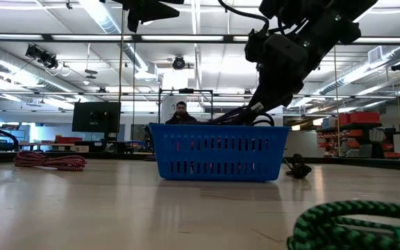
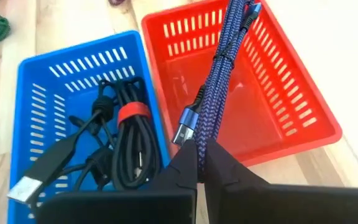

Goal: Pick & Place USB Port
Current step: Put the blue charger cable into the red bin

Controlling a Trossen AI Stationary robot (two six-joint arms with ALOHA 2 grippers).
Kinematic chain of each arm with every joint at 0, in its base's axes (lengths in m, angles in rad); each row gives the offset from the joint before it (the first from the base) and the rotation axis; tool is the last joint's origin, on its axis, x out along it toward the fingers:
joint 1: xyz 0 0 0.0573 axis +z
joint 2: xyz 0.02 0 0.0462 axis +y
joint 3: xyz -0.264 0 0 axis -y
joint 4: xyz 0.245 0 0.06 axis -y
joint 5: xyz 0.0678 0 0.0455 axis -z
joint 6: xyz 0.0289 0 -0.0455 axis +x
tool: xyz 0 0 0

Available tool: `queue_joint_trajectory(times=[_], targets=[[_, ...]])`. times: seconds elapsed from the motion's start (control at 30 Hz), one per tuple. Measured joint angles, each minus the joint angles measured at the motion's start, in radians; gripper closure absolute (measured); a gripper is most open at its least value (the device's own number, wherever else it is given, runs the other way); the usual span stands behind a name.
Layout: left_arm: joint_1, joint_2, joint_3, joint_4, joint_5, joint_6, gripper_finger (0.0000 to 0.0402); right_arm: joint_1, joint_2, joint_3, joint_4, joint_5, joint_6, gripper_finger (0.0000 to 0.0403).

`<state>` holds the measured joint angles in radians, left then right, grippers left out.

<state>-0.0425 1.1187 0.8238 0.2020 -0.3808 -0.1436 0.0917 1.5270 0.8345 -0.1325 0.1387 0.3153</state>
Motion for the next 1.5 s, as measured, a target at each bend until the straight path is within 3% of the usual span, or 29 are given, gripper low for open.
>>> queue_joint_trajectory(times=[0.13, 0.57, 0.8, 0.97, 1.07, 1.2, 1.33, 1.5], targets=[[0.0, 0.0, 0.0, 0.0, 0.0, 0.0, 0.0223, 0.0, 0.008, 0.0, 0.014, 0.0, 0.001, 0.0389], [0.0, 0.0, 0.0, -0.03, -0.002, 0.013, 0.0223, 0.0, 0.008, 0.0, 0.053, 0.019, -0.04, 0.0279], [0.017, 0.0, 0.0, -0.236, -0.198, 0.124, 0.0223, -0.015, -0.022, 0.0, 0.181, 0.043, -0.128, 0.0245], [0.144, 0.01, 0.0, -0.368, -0.216, 0.14, 0.0223, -0.035, -0.051, 0.0, 0.282, 0.001, -0.171, 0.0231], [0.268, 0.052, 0.0, -0.384, -0.147, 0.153, 0.0223, -0.043, -0.059, 0.0, 0.31, -0.001, -0.171, 0.0229], [0.422, 0.155, 0.001, -0.375, 0.035, 0.159, 0.0223, -0.042, -0.059, 0.001, 0.314, -0.011, -0.169, 0.0229], [0.524, 0.292, 0.001, -0.376, 0.111, 0.198, 0.0223, -0.042, -0.059, 0.001, 0.302, -0.047, -0.151, 0.0229], [0.576, 0.451, 0.023, -0.374, 0.157, 0.269, 0.0223, -0.042, -0.059, 0.001, 0.303, -0.053, -0.141, 0.0229]])
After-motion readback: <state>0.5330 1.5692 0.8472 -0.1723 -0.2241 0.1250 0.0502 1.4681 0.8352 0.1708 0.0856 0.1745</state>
